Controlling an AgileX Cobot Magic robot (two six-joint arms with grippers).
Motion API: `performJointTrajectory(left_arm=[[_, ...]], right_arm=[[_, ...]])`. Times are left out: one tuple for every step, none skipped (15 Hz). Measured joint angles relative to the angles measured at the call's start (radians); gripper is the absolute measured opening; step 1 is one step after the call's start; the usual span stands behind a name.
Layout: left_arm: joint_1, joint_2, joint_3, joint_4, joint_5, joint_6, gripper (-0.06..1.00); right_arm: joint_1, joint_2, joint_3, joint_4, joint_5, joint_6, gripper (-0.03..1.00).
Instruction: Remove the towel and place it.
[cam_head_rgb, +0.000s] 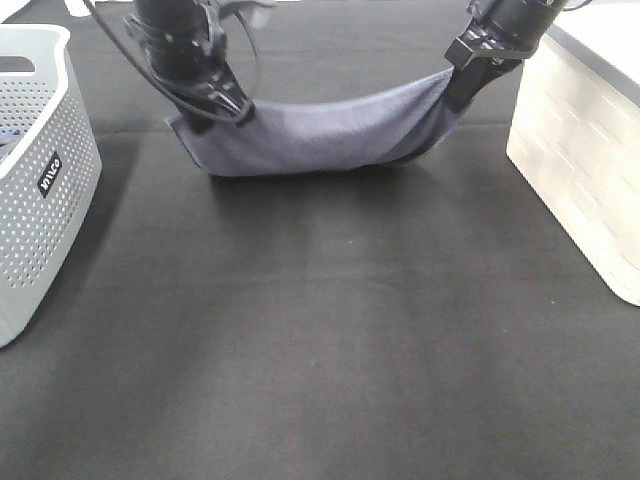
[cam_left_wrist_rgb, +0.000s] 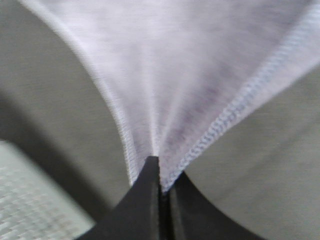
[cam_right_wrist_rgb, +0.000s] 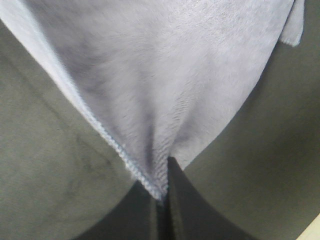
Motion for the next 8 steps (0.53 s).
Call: performJointTrajectory(left_arm=[[0.0, 0.003, 0.017, -0.026, 0.001, 0.001, 0.0], [0.0, 0.005, 0.042, -0.042, 0.002, 0.001, 0.0], [0.0, 0.003, 0.078, -0.046, 0.002, 0.001, 0.0], [0.0, -0.009, 0.118, -0.052, 0.003, 0.001, 0.0], [0.0, -0.025, 0.155, -0.057, 0.005, 0.001, 0.0], [0.0, -0.039, 0.177, -0.07, 0.006, 0.001, 0.0], [0.0, -0.045, 0.188, -0.083, 0.006, 0.001, 0.0], [-0.003, -0.054, 0.211, -0.116, 0.007, 0.001, 0.0]], right_arm=[[0.0, 0.0, 0.0, 0.0, 0.0, 0.026, 0.0], [0.0, 0.0, 0.002, 0.0, 0.0, 0.049, 0.0], [0.0, -0.002, 0.016, 0.005, 0.0, 0.055, 0.0], [0.0, -0.011, 0.048, 0.007, -0.002, 0.057, 0.0], [0.002, -0.022, 0.101, 0.007, -0.002, 0.058, 0.0], [0.006, -0.032, 0.149, 0.006, 0.0, 0.058, 0.0], [0.008, -0.036, 0.167, 0.002, 0.0, 0.058, 0.0], [0.021, -0.055, 0.201, -0.002, 0.003, 0.076, 0.0]])
